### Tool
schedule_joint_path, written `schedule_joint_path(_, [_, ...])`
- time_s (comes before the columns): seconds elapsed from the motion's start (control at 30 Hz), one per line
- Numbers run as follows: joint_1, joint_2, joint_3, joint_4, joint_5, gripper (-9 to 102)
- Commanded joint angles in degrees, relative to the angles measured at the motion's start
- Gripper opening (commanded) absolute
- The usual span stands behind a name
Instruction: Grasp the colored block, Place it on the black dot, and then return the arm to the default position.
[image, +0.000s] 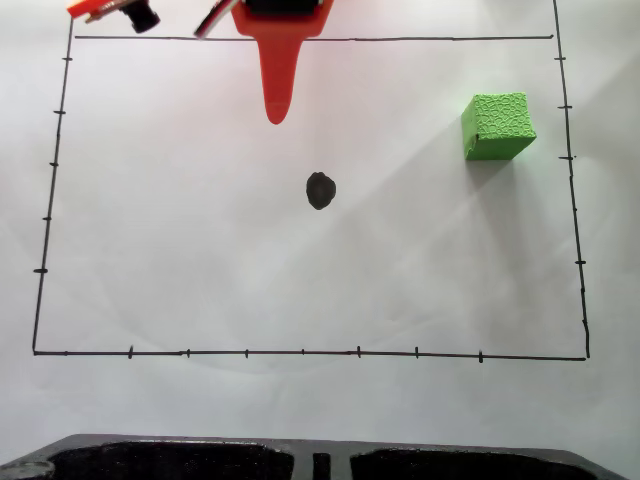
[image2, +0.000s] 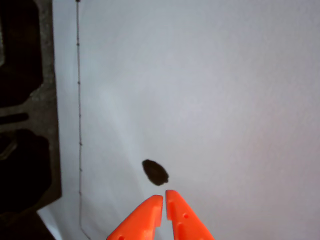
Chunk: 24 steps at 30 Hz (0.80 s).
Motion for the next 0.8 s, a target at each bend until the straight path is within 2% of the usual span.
schedule_joint_path(0.0, [0.88, 0.88, -0.18, 0.09, 0.79, 0])
schedule_joint_path(0.5, [0.88, 0.88, -0.26, 0.26, 0.88, 0])
schedule_joint_path(0.63, [0.18, 0.79, -1.23, 3.34, 1.23, 0])
schedule_joint_path(0.77, [-1.76, -2.46, -2.02, 1.23, -0.35, 0])
